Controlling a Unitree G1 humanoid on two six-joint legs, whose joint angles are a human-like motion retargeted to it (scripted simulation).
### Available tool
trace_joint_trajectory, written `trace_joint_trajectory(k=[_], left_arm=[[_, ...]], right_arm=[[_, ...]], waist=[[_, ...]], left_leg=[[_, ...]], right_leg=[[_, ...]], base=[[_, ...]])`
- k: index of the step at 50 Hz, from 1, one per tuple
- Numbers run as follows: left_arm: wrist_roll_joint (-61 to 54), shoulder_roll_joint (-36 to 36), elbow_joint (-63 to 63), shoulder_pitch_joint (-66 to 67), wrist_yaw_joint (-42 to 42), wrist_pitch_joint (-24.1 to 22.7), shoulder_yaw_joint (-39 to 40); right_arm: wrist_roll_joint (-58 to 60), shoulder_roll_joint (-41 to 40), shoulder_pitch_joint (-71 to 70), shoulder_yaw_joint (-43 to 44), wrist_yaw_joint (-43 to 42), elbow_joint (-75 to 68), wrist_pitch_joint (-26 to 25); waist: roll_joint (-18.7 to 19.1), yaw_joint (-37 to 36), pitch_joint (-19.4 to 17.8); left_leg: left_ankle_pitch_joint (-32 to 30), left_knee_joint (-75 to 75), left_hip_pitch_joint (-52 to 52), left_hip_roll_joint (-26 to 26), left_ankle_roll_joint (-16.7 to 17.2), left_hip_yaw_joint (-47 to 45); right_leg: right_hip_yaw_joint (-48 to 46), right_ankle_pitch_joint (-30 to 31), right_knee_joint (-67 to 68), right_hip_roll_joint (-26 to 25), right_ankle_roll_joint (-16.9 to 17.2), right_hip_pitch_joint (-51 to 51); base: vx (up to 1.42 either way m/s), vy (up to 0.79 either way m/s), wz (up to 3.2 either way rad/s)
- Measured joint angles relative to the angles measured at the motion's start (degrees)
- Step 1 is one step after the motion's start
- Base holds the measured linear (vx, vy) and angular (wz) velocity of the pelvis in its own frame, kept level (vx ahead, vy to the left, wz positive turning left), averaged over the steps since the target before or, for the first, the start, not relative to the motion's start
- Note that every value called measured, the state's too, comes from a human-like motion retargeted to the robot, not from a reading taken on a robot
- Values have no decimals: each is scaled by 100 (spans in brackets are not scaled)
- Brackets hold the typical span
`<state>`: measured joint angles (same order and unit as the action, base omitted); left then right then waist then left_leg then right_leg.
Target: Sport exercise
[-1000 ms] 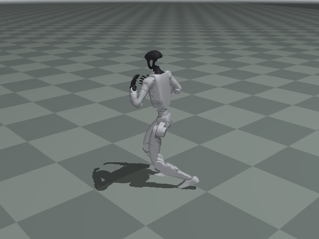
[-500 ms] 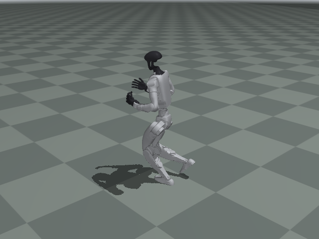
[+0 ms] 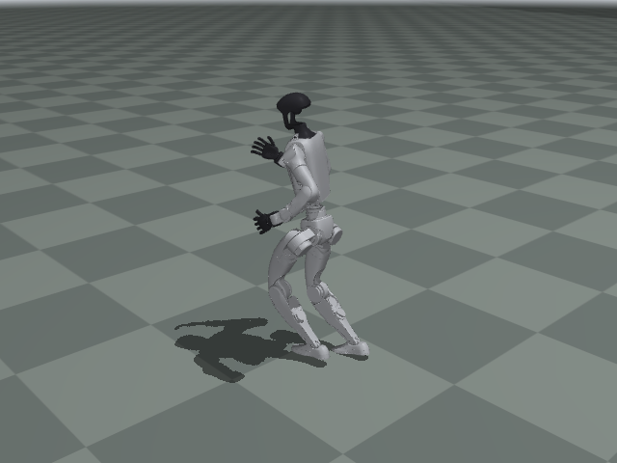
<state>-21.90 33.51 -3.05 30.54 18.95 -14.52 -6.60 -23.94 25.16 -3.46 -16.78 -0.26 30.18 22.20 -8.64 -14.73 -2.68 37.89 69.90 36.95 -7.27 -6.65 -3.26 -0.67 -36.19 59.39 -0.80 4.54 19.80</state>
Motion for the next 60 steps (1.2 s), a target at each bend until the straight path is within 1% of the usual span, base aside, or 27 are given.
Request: trace_joint_trajectory(k=[3, 5, 8, 11, 13, 15, 17, 18, 20, 23, 26, 28, 30, 31, 33, 35, 39, 40, 42, 44, 47, 50, 52, 55, 57, 58, 60], left_arm=[[-44, 35, 118, 682, 10, -63, 343], [43, 11, 339, 767, -45, -12, 400], [591, -24, 877, 70, -260, 114, 291], [1167, -256, 1398, -1843, -763, 242, -292], [1001, -569, 1083, -2973, -844, 211, -761], [611, -874, 317, -3654, -675, 93, -1069], [310, -1076, -456, -3970, -441, -65, -1208], [207, -1125, -764, -4049, -344, -148, -1249], [-4, -1145, -1201, -4074, -195, -266, -1300], [-355, -1080, -1402, -3784, -58, -192, -1237], [-695, -1107, -1218, -3251, 22, 1, -1070], [-974, -1197, -935, -2855, 136, 186, -911], [-1183, -1348, -556, -2465, 251, 350, -725], [-1267, -1466, -311, -2352, 297, 380, -516], [-1570, -1665, -106, -2053, 317, 372, -53], [-2103, -1715, -585, -1607, 303, 299, 597], [-2722, -1849, -2713, -1852, 12, -297, 1627], [-2813, -1865, -3227, -2212, -149, -505, 1762], [-2658, -1785, -3890, -3135, -679, -875, 1663], [-2300, -1641, -4183, -4056, -1234, -1095, 1309], [-1485, -1240, -4013, -5246, -1869, -1151, 527], [-430, -675, -3010, -5902, -1682, -842, -330], [317, -181, -1887, -5945, -792, -248, -1001], [1181, 536, 14, -6212, 983, 497, -2107], [1313, 808, 21, -6279, 1459, 482, -2323], [1251, 953, -283, -6377, 1564, 381, -2272], [1067, 996, -1159, -6531, 1374, 195, -1995]], right_arm=[[397, -55, 12, 16, -44, 91, 17], [652, -64, 109, -7, 17, 19, -52], [1134, -184, 398, -232, 129, -434, -297], [1281, -301, 482, -569, 202, -1399, -546], [977, -204, 558, -695, 411, -1815, -595], [515, -47, 795, -753, 634, -1898, -562], [220, 97, 1086, -746, 729, -1837, -534], [152, 150, 1203, -727, 750, -1791, -516], [141, 225, 1358, -659, 761, -1688, -454], [385, 210, 1332, -557, 563, -1505, -369], [812, 107, 1066, -443, 317, -1422, -261], [1286, 62, 735, -393, 194, -1436, -236], [1902, 62, 387, -390, 115, -1557, -253], [2194, 62, 157, -482, 75, -1778, -259], [2465, 95, -39, -659, 67, -2128, -233], [2319, 258, 189, -806, 155, -2210, -131], [1824, 951, 1326, -784, 255, -1767, -127], [1744, 1158, 1569, -770, 232, -1659, -173], [1700, 1550, 1829, -757, 139, -1499, -241], [1687, 1911, 1850, -759, 16, -1396, -306], [1681, 2331, 1523, -751, -97, -1425, -310], [1640, 2373, 925, -819, 4, -1853, -255], [1615, 2381, 671, -831, 372, -2299, -424], [1280, 2290, 312, -911, 1291, -3137, -819], [750, 2139, 516, -731, 1708, -3301, -941], [278, 2027, 699, -521, 1976, -3229, -964], [-548, 1842, 1137, -242, 2259, -2844, -966]], waist=[[-313, 48, 152], [-356, 124, 161], [-479, 410, 17], [-463, 795, -263], [-256, 1136, -255], [-3, 1547, -94], [180, 1847, 83], [252, 1928, 137], [392, 1944, 168], [526, 1732, 48], [486, 1443, -99], [416, 1231, -242], [359, 1025, -504], [352, 912, -694], [305, 822, -898], [363, 864, -932], [385, 1016, -842], [373, 1073, -848], [304, 1289, -865], [248, 1672, -786], [236, 2589, -429], [231, 3638, -160], [148, 4190, -229], [-143, 4661, -420], [-340, 4613, -540], [-417, 4309, -701], [-455, 3871, -805]], left_leg=[[-534, -1389, 83, -960, 104, 51], [-572, -1207, 193, -1410, -12, 165], [-72, -164, 267, -2003, -451, 293], [249, 395, 131, -2208, -479, 528], [57, 58, -211, -2064, -181, 843], [-748, -624, -590, -1839, 414, 1181], [-2022, -1212, -743, -1661, 1066, 1324], [-2387, -1321, -745, -1587, 1276, 1331], [-2637, -1184, -722, -1435, 1489, 1291], [-2159, -484, -784, -1201, 1320, 1114], [-1334, 12, -927, -1150, 1002, 1012], [-464, 251, -1051, -1211, 712, 998], [712, 635, -1065, -1282, 335, 918], [1011, 731, -949, -1258, 183, 824], [1211, 823, -728, -1260, 19, 692], [1133, 929, -845, -1096, 129, 729], [-1781, 794, -508, -793, 1210, 530], [-2289, 954, -234, -685, 1383, 375], [-2474, 1037, 355, -504, 1445, 70], [-2186, 430, 882, -352, 1283, -190], [-1864, -1711, 1407, -377, 1081, -544], [-1654, -3560, 1530, -594, 888, -804], [-1345, -3263, 1847, -567, 693, -1000], [-677, -1803, 2435, -300, 281, -1189], [-176, -570, 2723, -97, -51, -1149], [75, -10, 2701, 160, -144, -1055], [363, 490, 2391, 278, -257, -867]], right_leg=[[47, 776, 493, 687, 485, -213], [91, 990, 1295, 932, 562, -267], [135, 740, 2921, 1458, 371, -153], [249, 122, 3881, 1710, -105, 454], [231, 13, 3591, 1570, -276, 907], [148, 296, 2706, 1284, -192, 1161], [46, 850, 1813, 1126, -17, 1252], [-2, 1074, 1486, 1061, 48, 1282], [-81, 1356, 1022, 863, 135, 1288], [-225, 1410, 807, 629, 131, 1151], [-302, 1006, 1041, 664, -46, 1041], [-327, 243, 1411, 755, -327, 995], [-413, -982, 2011, 914, -811, 1062], [-452, -1222, 2186, 980, -1051, 1225], [-465, -1381, 2422, 1067, -1279, 1518], [-605, -1380, 2318, 913, -1218, 1348], [-1001, 1233, 1350, 997, -508, 1101], [-1012, 1719, 1309, 988, -415, 1187], [-1004, 2114, 1420, 990, -326, 1360], [-1079, 2185, 1449, 1067, -267, 1465], [-1330, 1883, 1156, 1315, -163, 1634], [-1434, 1338, 1098, 1379, -14, 1963], [-1379, 1206, 1439, 1284, 188, 2140], [-1182, 1756, 2199, 1042, 718, 2357], [-1018, 2597, 2888, 885, 1040, 2391], [-963, 3072, 3150, 650, 1044, 2359], [-799, 3605, 3588, 505, 1046, 2268]], base=[[47, 10, 70], [34, 6, 53], [31, 4, 49], [27, 1, 36], [24, -1, 14], [20, -2, 26], [14, -2, 32], [7, -1, 12], [0, 0, -16], [-5, 1, -65], [-8, 1, -85], [-8, 1, -94], [-10, 0, -89], [-15, 1, -91], [-8, 0, -68], [11, -6, -48], [2, -3, -14], [-7, -7, 38], [-8, -10, 61], [-6, -13, 78], [0, -14, 101], [4, -15, 89], [10, -18, 29], [22, -19, -48], [30, -20, -128], [34, -17, -191], [39, -9, -149]])
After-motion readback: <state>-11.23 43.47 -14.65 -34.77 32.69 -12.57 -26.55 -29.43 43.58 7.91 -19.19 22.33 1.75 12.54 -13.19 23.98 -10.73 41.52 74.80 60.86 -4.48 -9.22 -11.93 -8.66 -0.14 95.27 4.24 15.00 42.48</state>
